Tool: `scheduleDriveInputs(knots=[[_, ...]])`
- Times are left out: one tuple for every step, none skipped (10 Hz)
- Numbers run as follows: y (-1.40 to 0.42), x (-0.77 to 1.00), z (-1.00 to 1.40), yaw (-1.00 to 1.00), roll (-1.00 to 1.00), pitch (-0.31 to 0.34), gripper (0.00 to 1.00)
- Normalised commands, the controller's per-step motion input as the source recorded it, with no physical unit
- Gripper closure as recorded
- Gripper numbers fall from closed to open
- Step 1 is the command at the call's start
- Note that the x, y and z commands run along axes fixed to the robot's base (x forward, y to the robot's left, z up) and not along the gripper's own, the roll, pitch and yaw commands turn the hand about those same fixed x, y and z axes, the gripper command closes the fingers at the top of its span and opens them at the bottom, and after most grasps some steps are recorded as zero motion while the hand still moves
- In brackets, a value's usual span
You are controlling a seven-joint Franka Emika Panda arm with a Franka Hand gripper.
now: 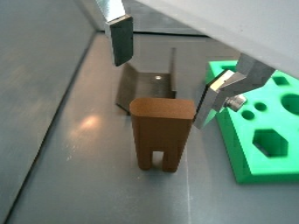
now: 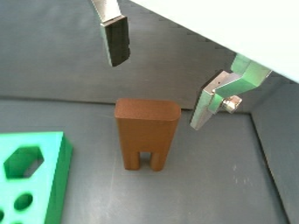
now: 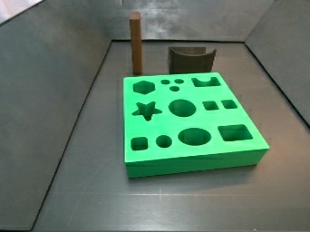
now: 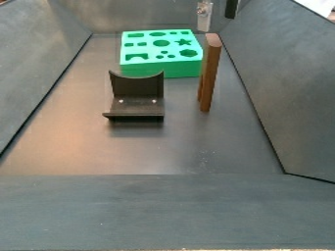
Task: Pick up the square-circle object. Move up. Rotate the square-circle object. Place the square-circle object on the fixture. Regrasp the square-circle object. Move to above the board. Insert the square-circle object.
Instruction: Rotate the square-circle object.
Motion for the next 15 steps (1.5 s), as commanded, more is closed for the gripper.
scheduleDriveInputs(knots=[[0.0, 0.03, -0.02, 1.0, 0.0, 0.008, 0.0], [0.0, 0.03, -0.02, 1.0, 0.0, 0.008, 0.0], [0.0, 0.03, -0.02, 1.0, 0.0, 0.008, 0.0], [0.0, 0.03, -0.02, 1.0, 0.0, 0.008, 0.0], [0.0, 0.03, -0.02, 1.0, 0.0, 0.009, 0.0], [0.0, 0.03, -0.02, 1.0, 0.0, 0.009, 0.0], [0.0, 0.03, -0.02, 1.0, 0.0, 0.009, 0.0], [0.0, 0.03, -0.02, 1.0, 0.0, 0.009, 0.0], [0.0, 0.03, -0.02, 1.0, 0.0, 0.01, 0.0], [0.0, 0.03, -0.02, 1.0, 0.0, 0.01, 0.0], [0.0, 0.03, -0.02, 1.0, 0.0, 0.011, 0.0], [0.0, 0.03, -0.02, 1.0, 0.0, 0.011, 0.0], [0.0, 0.03, -0.02, 1.0, 0.0, 0.012, 0.0], [0.0, 0.03, -0.02, 1.0, -0.01, 0.012, 0.0], [0.0, 0.03, -0.02, 1.0, -0.01, 0.013, 0.0]])
